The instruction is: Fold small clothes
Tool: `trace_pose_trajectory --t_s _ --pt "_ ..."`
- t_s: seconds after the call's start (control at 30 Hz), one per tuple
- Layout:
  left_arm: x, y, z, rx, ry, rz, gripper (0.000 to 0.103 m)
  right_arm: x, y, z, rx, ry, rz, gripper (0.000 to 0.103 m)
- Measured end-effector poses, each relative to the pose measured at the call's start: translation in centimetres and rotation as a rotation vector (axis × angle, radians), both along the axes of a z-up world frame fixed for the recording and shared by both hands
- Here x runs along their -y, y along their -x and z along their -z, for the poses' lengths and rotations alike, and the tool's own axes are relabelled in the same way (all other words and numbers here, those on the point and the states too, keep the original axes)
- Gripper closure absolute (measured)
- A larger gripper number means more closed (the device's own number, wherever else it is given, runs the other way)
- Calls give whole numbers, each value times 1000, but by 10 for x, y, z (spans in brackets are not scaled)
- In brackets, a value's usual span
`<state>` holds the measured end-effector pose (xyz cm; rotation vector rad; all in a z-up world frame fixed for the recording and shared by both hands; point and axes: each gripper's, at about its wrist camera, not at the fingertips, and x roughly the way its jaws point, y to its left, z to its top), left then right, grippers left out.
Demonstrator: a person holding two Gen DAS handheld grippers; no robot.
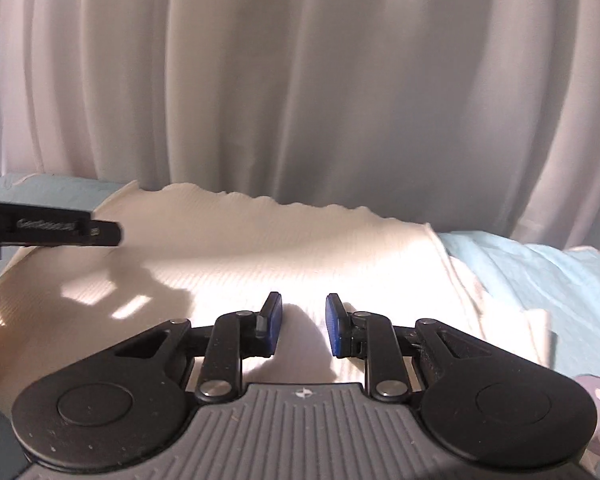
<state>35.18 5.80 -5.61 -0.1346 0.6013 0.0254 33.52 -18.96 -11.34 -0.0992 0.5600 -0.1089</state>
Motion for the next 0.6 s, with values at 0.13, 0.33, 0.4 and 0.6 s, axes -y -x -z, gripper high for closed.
trace_pose_trajectory --t_s 0.13,0.33,0.4,0.6 --pt "-32 10 2 -43 34 -88 26 27 18 -6 28 34 56 87" --pt "-66 29 -2 -90 77 -161 24 22 43 -24 34 10 131 81" --pt "-74 34 -4 -110 75 -172 24 16 47 -25 25 -2 150 81" --pt "-91 40 0 -166 290 -77 24 3 56 -19 -15 -44 127 81"
